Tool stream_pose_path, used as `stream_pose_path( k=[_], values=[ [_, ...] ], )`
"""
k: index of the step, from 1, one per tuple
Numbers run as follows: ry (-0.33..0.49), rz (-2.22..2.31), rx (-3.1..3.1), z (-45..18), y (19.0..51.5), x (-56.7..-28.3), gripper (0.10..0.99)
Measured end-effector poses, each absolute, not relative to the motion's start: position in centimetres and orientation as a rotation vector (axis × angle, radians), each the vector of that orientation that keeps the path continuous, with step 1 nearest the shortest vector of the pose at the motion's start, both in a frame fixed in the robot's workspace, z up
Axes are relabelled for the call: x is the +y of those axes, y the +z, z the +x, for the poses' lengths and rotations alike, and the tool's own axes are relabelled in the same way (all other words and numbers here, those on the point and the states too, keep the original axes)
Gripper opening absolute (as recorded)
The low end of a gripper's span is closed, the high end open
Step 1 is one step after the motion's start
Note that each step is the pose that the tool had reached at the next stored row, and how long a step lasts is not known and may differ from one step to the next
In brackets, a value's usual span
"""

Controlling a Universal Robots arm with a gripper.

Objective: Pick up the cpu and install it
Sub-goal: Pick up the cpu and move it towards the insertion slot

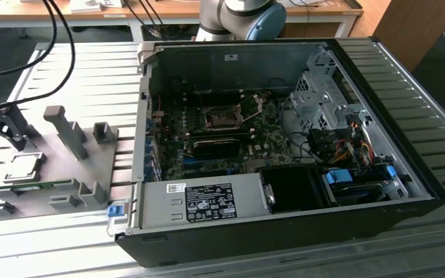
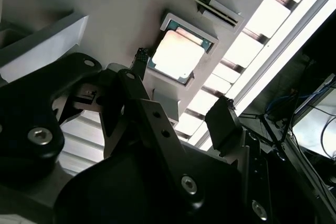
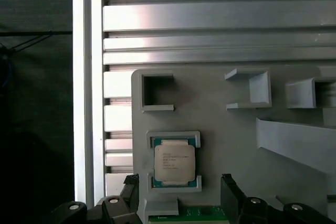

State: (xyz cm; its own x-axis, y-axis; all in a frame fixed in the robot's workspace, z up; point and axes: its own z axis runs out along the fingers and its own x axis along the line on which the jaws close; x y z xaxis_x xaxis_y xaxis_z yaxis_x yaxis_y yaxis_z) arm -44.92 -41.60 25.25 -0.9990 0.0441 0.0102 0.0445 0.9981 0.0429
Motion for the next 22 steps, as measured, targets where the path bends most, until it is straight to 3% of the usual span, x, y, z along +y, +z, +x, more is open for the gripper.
stream_pose_path(
  k=[22],
  values=[
    [-0.053,-0.034,-3.131,-45.1,21.8,-41.6,0.718]
  ],
)
